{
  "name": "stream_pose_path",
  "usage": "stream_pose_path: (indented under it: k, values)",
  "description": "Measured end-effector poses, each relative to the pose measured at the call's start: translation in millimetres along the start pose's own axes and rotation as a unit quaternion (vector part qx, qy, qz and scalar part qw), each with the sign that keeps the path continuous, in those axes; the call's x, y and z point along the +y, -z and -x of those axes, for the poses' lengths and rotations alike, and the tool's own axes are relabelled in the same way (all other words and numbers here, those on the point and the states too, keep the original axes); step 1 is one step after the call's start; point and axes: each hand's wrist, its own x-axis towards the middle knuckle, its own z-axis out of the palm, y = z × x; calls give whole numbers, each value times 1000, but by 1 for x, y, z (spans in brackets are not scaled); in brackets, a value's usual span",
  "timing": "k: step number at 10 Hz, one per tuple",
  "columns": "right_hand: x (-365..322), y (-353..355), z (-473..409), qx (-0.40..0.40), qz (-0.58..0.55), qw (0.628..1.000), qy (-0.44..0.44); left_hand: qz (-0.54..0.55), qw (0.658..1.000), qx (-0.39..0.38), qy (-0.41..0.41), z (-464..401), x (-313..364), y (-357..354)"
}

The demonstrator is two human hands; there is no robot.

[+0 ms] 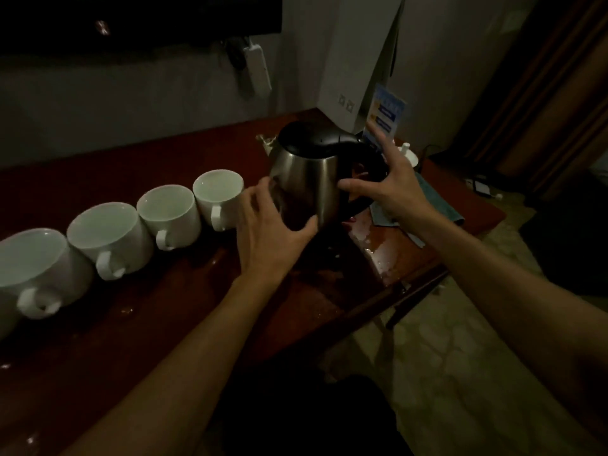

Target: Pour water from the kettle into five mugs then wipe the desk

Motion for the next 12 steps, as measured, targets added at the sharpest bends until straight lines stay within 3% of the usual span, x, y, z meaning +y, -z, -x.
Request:
stream_pose_path:
  k: [1, 3, 5, 7, 10, 12]
  values:
    - [6, -5, -1, 6, 12, 999, 46, 52, 998, -41, 13, -4, -8, -17]
    - [8, 0, 14, -22, 7, 997, 80, 133, 991, -26, 7, -2, -8, -24]
    - [7, 8, 14, -35, -18, 998, 43, 144, 988, -17, 55, 16, 13, -27]
    - [11, 11, 2, -47, -44, 998, 9, 133, 990, 8, 39, 25, 11, -34]
    - [5, 10, 11, -36, -41, 998, 4, 126, 991, -31, 41, 25, 7, -23]
    - [-19, 5, 15, -26, 67, 997, 7, 75, 996, -52, -3, 33, 19, 24]
